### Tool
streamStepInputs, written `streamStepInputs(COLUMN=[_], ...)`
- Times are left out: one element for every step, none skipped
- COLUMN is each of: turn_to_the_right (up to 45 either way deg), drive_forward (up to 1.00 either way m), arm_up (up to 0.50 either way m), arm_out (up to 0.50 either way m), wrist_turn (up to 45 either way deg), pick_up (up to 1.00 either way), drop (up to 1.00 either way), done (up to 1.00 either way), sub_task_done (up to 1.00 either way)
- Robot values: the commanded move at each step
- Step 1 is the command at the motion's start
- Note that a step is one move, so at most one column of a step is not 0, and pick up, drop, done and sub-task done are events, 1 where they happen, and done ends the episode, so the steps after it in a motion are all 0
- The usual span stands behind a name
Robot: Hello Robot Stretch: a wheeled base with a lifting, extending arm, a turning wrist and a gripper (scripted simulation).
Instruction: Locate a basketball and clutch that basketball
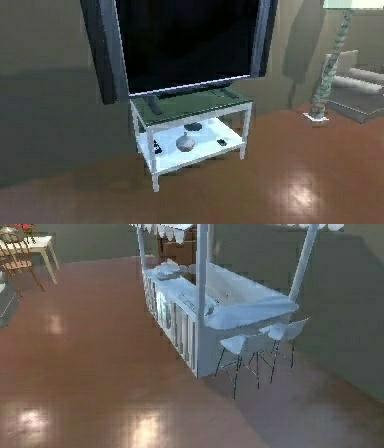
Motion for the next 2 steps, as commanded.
streamStepInputs(turn_to_the_right=[-42.0,0.0], drive_forward=[0.00,0.35], arm_up=[0.00,0.00], arm_out=[0.00,0.00], wrist_turn=[0.0,0.0], pick_up=[0.00,0.00], drop=[0.00,0.00], done=[0.00,0.00], sub_task_done=[0.00,0.00])
